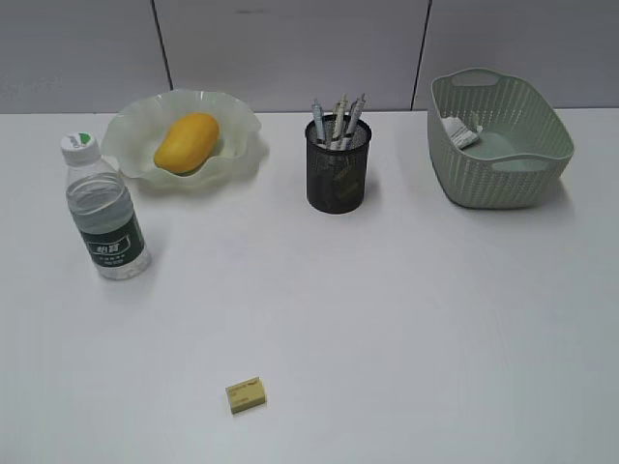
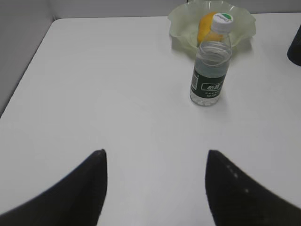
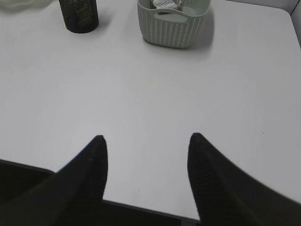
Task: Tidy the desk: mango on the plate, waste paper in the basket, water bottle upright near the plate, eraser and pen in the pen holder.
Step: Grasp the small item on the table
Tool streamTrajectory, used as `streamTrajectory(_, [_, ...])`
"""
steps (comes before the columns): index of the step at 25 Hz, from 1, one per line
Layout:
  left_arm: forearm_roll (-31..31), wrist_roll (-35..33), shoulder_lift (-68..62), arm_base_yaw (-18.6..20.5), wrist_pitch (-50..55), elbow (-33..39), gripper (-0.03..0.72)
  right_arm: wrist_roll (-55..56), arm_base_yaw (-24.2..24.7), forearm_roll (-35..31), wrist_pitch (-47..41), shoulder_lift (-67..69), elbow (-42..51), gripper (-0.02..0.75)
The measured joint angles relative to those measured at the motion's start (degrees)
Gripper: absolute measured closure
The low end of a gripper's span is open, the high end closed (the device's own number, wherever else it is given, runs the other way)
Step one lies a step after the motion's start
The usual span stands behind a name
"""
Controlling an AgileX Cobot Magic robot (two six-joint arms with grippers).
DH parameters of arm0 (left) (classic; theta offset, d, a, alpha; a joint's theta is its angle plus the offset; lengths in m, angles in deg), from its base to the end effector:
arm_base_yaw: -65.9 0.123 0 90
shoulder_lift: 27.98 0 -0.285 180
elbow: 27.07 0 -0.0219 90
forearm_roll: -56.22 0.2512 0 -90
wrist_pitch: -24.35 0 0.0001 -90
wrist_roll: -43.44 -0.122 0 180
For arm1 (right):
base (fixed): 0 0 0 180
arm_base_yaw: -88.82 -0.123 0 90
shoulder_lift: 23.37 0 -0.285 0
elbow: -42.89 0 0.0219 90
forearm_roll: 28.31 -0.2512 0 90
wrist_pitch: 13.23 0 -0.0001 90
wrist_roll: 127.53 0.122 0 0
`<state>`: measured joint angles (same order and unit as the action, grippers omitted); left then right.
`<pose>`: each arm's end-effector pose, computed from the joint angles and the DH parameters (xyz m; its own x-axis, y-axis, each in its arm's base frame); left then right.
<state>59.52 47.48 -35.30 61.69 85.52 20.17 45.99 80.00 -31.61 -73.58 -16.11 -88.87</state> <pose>0.0194 0.0047 0.2699 -0.4331 -0.0109 -0.9013 0.0095 0.9998 -0.0166 0.0204 0.0093 0.2662 -0.4120 -0.1493 -0.8989 -0.2333 0.9709 -0.0544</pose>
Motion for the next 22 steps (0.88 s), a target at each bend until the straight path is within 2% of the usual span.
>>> streamTrajectory(2, [0.0,0.0,0.0,0.0,0.0,0.0,0.190,0.0,0.8,0.0,0.0,0.0,0.0,0.299])
streamTrajectory(7, [0.0,0.0,0.0,0.0,0.0,0.0,0.190,0.1,7.9,0.0,0.1,0.0,0.0,0.299])
streamTrajectory(9, [0.0,0.0,0.0,0.0,0.0,0.0,0.190,0.1,9.3,0.0,0.1,0.0,0.0,0.299])
streamTrajectory(22, [0.0,0.0,0.0,0.0,0.0,0.0,0.190,0.1,9.5,-0.3,0.2,0.0,0.0,0.300])
